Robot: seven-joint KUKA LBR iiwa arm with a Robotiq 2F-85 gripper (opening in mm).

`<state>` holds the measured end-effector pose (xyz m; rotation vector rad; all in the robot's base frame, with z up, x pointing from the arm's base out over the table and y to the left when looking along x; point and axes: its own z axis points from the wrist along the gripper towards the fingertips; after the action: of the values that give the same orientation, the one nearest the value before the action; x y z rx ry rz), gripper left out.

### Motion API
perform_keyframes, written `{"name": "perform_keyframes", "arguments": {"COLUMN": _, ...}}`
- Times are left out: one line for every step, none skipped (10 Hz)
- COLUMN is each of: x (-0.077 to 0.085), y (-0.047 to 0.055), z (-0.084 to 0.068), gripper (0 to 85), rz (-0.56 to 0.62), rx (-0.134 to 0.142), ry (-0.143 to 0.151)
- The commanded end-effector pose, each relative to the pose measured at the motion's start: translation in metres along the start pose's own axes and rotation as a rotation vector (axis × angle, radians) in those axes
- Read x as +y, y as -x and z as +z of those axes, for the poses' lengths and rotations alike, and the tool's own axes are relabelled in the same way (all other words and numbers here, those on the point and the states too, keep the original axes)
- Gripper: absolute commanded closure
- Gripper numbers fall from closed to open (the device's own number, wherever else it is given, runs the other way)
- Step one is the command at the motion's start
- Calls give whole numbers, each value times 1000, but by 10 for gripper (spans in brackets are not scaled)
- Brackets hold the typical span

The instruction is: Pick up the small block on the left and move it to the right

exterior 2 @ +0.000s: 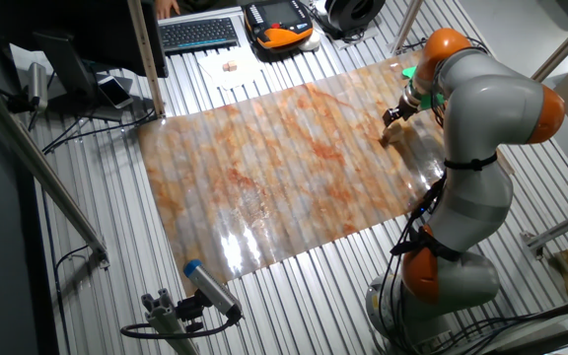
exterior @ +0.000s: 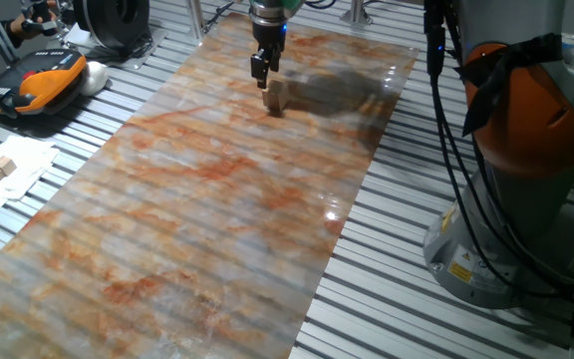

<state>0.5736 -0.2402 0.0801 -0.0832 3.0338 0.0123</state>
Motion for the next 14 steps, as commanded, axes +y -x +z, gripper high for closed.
{"name": "perform_keyframes", "arguments": {"x": 0, "y": 1, "z": 0, "gripper": 170, "rz": 5, "rx": -6, "ry": -1}}
{"name": "perform_keyframes", "arguments": {"x": 0, "y": 1, "z": 0, "gripper": 170, "rz": 8, "rx": -9, "ry": 0}}
{"name": "perform_keyframes", "arguments": {"x": 0, "y": 1, "z": 0, "gripper": 170, "rz": 6, "rx": -7, "ry": -1}}
{"name": "perform_keyframes", "arguments": {"x": 0, "y": 1, "z": 0, "gripper": 170, "rz": 6, "rx": -7, "ry": -1}}
{"name": "perform_keyframes", "arguments": {"x": 0, "y": 1, "z": 0, "gripper": 170, "rz": 6, "rx": -7, "ry": -3}}
{"name": "perform_keyframes", "arguments": {"x": 0, "y": 1, "z": 0, "gripper": 170, "rz": 5, "rx": -6, "ry": -4}}
{"name": "perform_keyframes", "arguments": {"x": 0, "y": 1, "z": 0, "gripper": 170, "rz": 5, "rx": -5, "ry": -7}}
{"name": "perform_keyframes", "arguments": {"x": 0, "y": 1, "z": 0, "gripper": 170, "rz": 9, "rx": -5, "ry": -9}}
{"name": "perform_keyframes", "arguments": {"x": 0, "y": 1, "z": 0, "gripper": 170, "rz": 16, "rx": -7, "ry": -4}}
{"name": "perform_keyframes", "arguments": {"x": 0, "y": 1, "z": 0, "gripper": 170, "rz": 27, "rx": 10, "ry": 34}}
{"name": "perform_keyframes", "arguments": {"x": 0, "y": 1, "z": 0, "gripper": 170, "rz": 33, "rx": 28, "ry": 38}}
{"name": "perform_keyframes", "arguments": {"x": 0, "y": 1, "z": 0, "gripper": 170, "rz": 47, "rx": 51, "ry": 34}}
{"name": "perform_keyframes", "arguments": {"x": 0, "y": 1, "z": 0, "gripper": 170, "rz": 68, "rx": 76, "ry": 24}}
{"name": "perform_keyframes", "arguments": {"x": 0, "y": 1, "z": 0, "gripper": 340, "rz": 77, "rx": 78, "ry": 17}}
